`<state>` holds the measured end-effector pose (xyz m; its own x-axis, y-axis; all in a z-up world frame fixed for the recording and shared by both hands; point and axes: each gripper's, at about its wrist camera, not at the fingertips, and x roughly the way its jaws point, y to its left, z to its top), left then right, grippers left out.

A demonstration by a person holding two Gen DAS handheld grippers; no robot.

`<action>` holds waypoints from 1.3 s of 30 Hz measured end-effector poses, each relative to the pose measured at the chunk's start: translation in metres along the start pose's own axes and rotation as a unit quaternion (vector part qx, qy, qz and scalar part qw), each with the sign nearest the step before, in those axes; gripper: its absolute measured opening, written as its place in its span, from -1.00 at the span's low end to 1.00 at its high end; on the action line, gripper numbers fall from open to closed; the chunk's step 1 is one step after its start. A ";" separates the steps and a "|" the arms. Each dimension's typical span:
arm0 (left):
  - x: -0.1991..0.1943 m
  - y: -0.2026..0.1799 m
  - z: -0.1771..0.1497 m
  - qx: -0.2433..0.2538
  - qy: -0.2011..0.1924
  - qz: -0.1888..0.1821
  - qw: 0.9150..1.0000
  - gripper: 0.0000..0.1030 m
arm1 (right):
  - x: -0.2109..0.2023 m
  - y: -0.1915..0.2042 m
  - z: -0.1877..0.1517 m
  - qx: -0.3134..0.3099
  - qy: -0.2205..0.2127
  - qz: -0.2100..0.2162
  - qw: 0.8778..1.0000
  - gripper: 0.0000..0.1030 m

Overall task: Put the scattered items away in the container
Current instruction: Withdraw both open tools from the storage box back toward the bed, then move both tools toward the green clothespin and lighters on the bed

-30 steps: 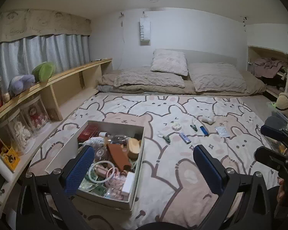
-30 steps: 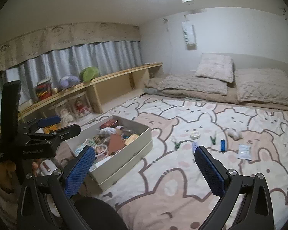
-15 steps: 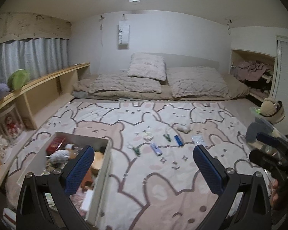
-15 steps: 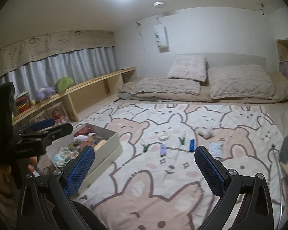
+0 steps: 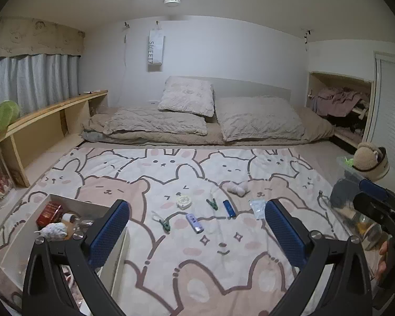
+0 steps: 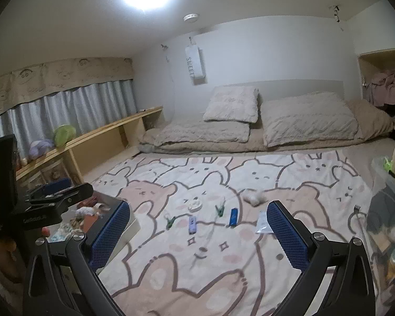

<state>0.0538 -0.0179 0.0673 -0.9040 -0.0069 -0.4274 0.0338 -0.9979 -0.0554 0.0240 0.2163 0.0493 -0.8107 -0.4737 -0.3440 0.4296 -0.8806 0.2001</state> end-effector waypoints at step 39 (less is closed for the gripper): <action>0.187 0.038 -0.076 -0.055 0.086 0.032 0.994 1.00 | 0.142 -0.094 -0.074 0.071 0.109 -0.065 0.989 1.00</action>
<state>-0.0814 -0.0518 -0.0837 -0.8121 -0.0502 -0.5813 0.1444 -0.9826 -0.1169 -0.1023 0.2309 -0.0860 -0.7438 -0.3617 -0.5621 0.2549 -0.9309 0.2618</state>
